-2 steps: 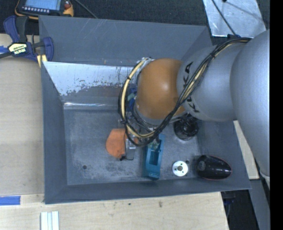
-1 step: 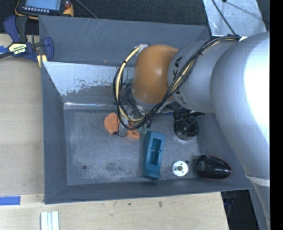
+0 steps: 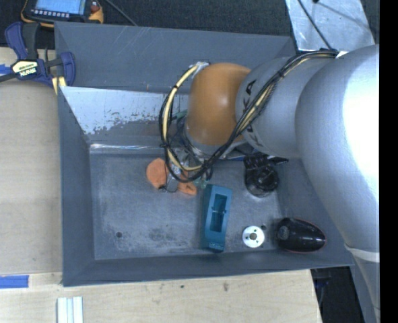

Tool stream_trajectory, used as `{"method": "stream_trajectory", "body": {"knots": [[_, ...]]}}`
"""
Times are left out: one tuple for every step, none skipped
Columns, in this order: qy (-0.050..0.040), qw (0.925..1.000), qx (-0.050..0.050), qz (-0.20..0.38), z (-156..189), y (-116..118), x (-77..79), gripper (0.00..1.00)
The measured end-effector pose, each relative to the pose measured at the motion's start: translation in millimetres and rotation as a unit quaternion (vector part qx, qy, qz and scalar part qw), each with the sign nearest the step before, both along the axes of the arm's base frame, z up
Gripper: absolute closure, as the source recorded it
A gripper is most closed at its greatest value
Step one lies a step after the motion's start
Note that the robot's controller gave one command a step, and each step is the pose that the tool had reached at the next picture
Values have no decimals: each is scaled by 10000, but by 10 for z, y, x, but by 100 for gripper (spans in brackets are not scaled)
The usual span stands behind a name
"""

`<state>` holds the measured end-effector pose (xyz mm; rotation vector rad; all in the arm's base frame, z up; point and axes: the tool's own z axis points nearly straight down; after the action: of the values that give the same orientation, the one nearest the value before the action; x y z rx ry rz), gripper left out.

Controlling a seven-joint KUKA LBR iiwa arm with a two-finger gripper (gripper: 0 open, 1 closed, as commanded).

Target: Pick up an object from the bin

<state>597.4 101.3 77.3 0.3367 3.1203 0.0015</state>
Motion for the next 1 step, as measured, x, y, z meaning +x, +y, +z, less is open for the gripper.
{"method": "stream_trajectory", "body": {"knots": [[42,10000,-8,0,474,-1,-213,100]]}}
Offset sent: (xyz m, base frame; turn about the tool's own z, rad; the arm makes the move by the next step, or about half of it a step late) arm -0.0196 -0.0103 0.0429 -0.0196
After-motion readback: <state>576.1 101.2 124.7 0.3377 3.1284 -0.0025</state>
